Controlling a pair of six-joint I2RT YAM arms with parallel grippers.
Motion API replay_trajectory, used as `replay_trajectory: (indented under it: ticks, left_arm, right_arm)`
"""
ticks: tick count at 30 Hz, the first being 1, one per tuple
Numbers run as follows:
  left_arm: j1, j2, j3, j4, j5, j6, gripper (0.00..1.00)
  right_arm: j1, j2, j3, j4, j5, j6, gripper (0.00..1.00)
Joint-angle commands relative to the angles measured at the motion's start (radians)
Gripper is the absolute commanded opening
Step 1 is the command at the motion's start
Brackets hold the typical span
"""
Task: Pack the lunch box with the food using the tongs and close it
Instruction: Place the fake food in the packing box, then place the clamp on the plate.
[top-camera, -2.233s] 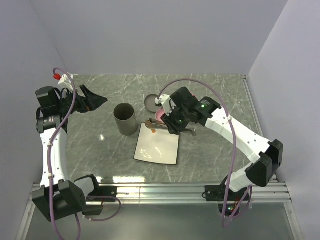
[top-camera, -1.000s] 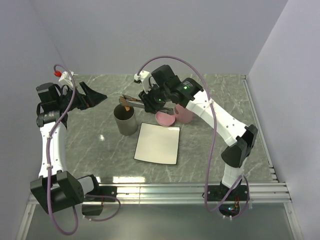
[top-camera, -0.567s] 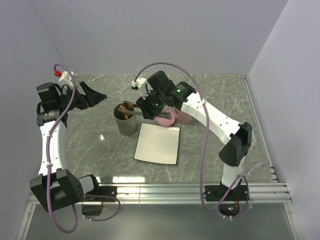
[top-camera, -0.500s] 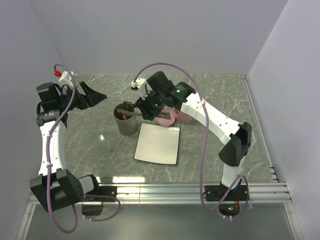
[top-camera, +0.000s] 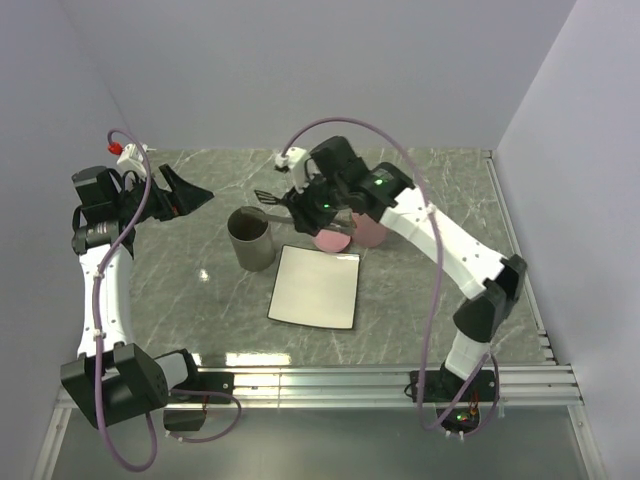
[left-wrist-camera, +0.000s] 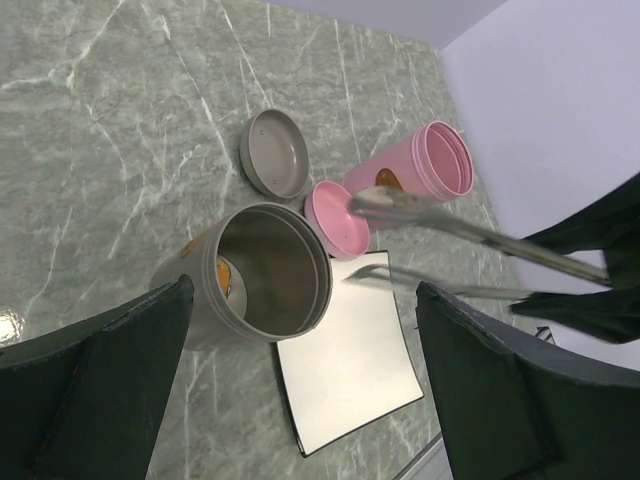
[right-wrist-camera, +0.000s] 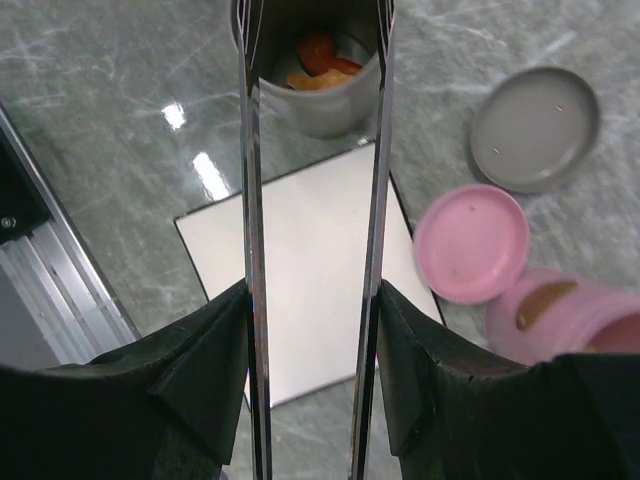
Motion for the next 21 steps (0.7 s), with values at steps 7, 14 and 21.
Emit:
replay_trajectory:
  ticks: [7, 14, 21]
  left_arm:
    - [0.007, -0.057, 0.027, 0.029, 0.035, 0.007, 0.99]
    - [0.007, -0.067, 0.007, 0.073, 0.056, -0.021, 0.99]
    - [0.005, -0.065, 0.007, 0.067, 0.06, -0.013, 0.99]
  right_arm:
    - [-0.142, -0.297, -0.193, -0.055, -0.071, -0.111, 0.56]
    - [-0.177, -0.431, -0.482, -0.004, -0.114, -0.239, 0.56]
    - [-0.179, -0.402, -0.646, 0.109, -0.194, -0.345, 0.54]
